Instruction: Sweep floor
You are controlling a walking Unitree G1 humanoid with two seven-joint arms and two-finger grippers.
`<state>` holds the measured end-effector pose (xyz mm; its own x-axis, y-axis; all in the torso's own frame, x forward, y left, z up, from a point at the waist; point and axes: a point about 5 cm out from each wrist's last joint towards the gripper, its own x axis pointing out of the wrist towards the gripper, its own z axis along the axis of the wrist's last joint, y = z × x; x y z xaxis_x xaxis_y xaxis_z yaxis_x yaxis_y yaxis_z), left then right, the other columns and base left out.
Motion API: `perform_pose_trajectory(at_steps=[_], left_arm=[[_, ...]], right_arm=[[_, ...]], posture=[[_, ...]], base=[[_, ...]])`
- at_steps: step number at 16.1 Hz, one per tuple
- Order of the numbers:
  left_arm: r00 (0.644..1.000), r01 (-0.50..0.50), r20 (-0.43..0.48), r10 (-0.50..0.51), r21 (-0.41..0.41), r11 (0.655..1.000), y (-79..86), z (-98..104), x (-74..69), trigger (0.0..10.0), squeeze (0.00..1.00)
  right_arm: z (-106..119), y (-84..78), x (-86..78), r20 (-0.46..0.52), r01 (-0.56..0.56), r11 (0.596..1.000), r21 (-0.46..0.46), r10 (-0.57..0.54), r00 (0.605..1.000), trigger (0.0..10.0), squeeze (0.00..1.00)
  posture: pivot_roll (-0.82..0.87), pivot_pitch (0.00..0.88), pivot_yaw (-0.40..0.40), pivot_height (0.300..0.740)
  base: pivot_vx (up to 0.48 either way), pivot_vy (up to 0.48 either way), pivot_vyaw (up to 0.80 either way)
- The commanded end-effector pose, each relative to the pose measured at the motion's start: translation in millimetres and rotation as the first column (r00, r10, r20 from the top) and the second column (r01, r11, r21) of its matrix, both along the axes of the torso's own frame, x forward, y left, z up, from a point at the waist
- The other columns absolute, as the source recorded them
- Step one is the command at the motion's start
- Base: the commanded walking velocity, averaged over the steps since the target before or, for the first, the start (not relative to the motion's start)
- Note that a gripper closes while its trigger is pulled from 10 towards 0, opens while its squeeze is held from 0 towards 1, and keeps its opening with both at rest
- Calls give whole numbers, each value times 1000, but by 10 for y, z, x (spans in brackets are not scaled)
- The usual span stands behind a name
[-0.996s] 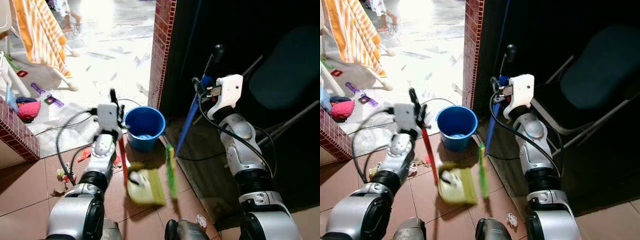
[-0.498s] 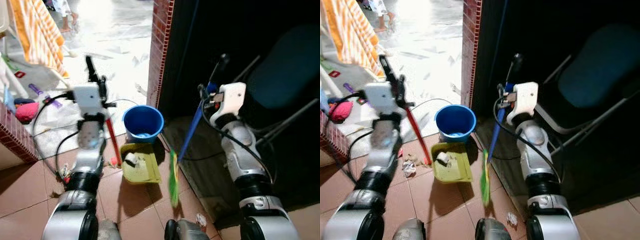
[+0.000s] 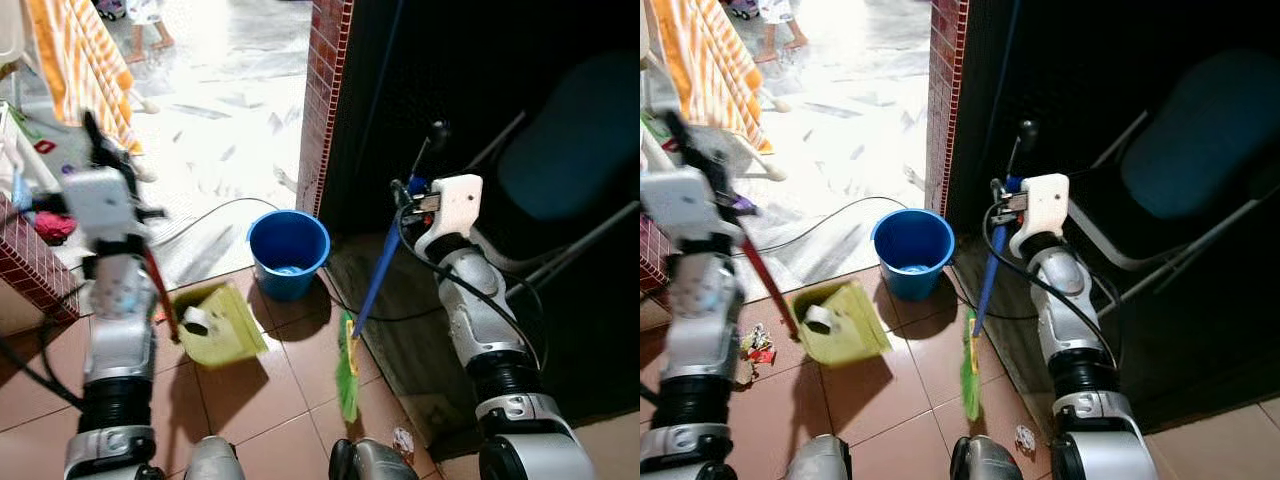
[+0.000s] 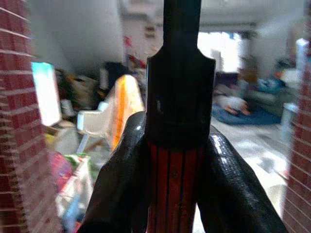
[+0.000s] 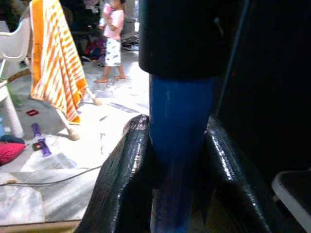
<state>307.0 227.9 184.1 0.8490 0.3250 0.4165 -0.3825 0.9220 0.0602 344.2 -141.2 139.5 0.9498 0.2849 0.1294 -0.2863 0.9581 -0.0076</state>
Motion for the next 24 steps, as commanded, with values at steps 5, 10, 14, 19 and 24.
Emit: perform_pose_trajectory(at_steps=[5, 10, 14, 19, 24], left_arm=[[945, -174, 289, 154, 44, 984, 223, 934, -24, 10000, 0], [925, -142, 365, 106, 71, 987, 55, 1261, 160, 10000, 0], [915, -93, 399, 62, 58, 994, -174, 1395, 272, 10000, 0], [896, -77, 442, 43, 58, 995, -267, 1520, 329, 10000, 0], [890, -67, 455, 31, 65, 996, -301, 1537, 352, 10000, 0]], right_arm=[[8, 23, 13, 18, -22, 1000, -5, 22, 1000, 10000, 0], [48, 73, -23, 39, -56, 998, 36, 54, 998, 10000, 0], [-1, 118, -68, 29, -65, 997, 36, 64, 998, 10000, 0], [-1, 147, -94, 34, -83, 996, 36, 82, 996, 10000, 0], [-2, 186, -140, 45, -114, 993, 30, 113, 993, 10000, 0]], posture=[[-4, 0, -96, 740], [-21, 0, -85, 740], [-30, 0, -74, 740], [-35, 0, -74, 740], [-40, 0, -71, 740]], base=[[0, 0, 0], [0, 0, 0], [0, 0, -628], [227, 0, 0], [386, 0, 0]])
